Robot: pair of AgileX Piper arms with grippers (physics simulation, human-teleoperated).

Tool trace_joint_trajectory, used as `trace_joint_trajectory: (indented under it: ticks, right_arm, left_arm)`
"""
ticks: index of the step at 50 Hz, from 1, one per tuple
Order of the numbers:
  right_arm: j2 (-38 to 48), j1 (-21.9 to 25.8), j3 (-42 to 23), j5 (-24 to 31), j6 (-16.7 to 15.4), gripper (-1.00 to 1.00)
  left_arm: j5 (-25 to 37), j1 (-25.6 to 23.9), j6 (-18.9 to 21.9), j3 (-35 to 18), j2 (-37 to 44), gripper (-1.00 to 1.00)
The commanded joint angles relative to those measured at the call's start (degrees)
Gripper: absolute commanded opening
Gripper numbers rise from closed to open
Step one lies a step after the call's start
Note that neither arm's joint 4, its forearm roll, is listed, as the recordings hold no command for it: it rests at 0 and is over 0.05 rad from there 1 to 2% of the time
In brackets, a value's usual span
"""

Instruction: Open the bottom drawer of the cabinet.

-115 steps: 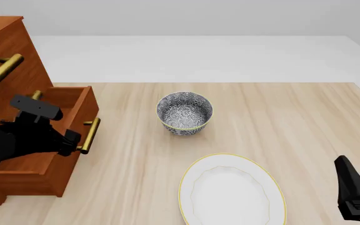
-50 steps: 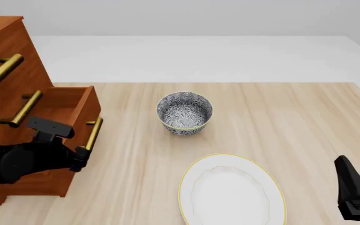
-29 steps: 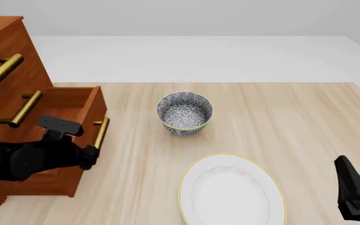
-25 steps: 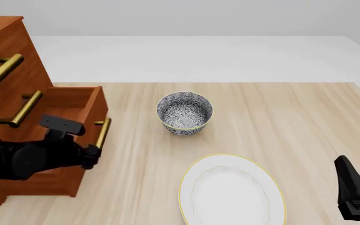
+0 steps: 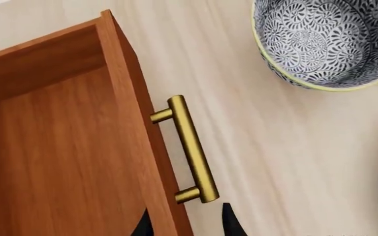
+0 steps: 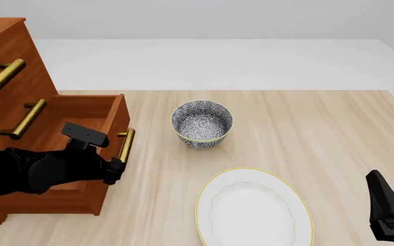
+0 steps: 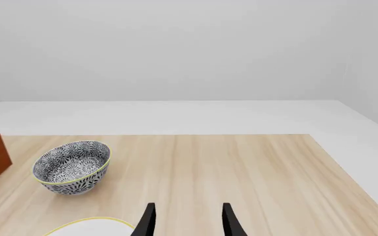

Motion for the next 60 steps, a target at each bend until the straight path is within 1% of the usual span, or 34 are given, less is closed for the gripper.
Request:
trace_joint_trajectory:
  ticks: [1, 11, 23, 32, 40, 44, 45, 46, 48, 51, 54, 55, 56, 57, 58, 60]
  right_arm:
    - [0.0, 0.0, 0.0, 0.0, 0.0, 1.0]
    - [0.0, 0.0, 0.0, 0.0, 0.0, 1.0]
    - [0.0, 0.0, 0.0, 0.0, 0.0, 1.0]
    - [0.0, 0.0, 0.0, 0.0, 0.0, 1.0]
    - [0.0, 0.0, 0.0, 0.0, 0.0, 1.0]
    - [0.0, 0.0, 0.0, 0.0, 0.0, 1.0]
    - [0.0, 0.0, 0.0, 0.0, 0.0, 1.0]
    - [0.0, 0.0, 0.0, 0.0, 0.0, 1.0]
    - [0.0, 0.0, 0.0, 0.0, 0.0, 1.0]
    - [0.0, 0.0, 0.0, 0.0, 0.0, 1.0]
    - [0.0, 0.0, 0.0, 0.0, 0.0, 1.0]
    - [0.0, 0.0, 0.0, 0.0, 0.0, 1.0]
    - [0.0, 0.0, 0.0, 0.0, 0.0, 1.0]
    - [0.0, 0.0, 0.0, 0.0, 0.0, 1.0]
    - [0.0, 0.0, 0.0, 0.0, 0.0, 1.0]
    - [0.0, 0.0, 0.0, 0.0, 0.0, 1.0]
  left_arm:
    - [-0.1, -3.0, -1.1, -1.3, 0.8, 1.0]
    - [0.2, -5.7, -2.2, -2.3, 0.6, 1.0]
    - [0.7, -7.8, -3.7, -2.6, -0.3, 1.0]
    - [0.8, -8.6, -3.3, -2.2, -1.5, 1.0]
    - [1.3, -7.4, -2.2, -1.9, -3.1, 1.0]
    - [3.4, -7.3, -1.2, -2.1, -6.8, 1.0]
    - [4.0, -6.6, 0.3, -2.0, -8.6, 1.0]
    - [4.2, -6.5, 0.6, -2.0, -9.3, 1.0]
    - [6.2, -6.8, 0.6, -2.5, -11.8, 1.0]
    - [8.2, -7.2, 2.1, -2.7, -16.6, 1.0]
    - [10.0, -7.9, 2.6, -2.8, -20.3, 1.0]
    - [10.9, -7.2, 2.2, -3.0, -21.8, 1.0]
    - [11.3, -7.5, 1.7, -3.2, -22.1, 1.0]
    - [12.4, -8.3, 1.3, -3.4, -24.1, 1.0]
    - [13.0, -8.4, 2.4, -3.4, -25.7, 1.0]
    - [14.3, -9.2, 2.3, -3.5, -28.0, 1.0]
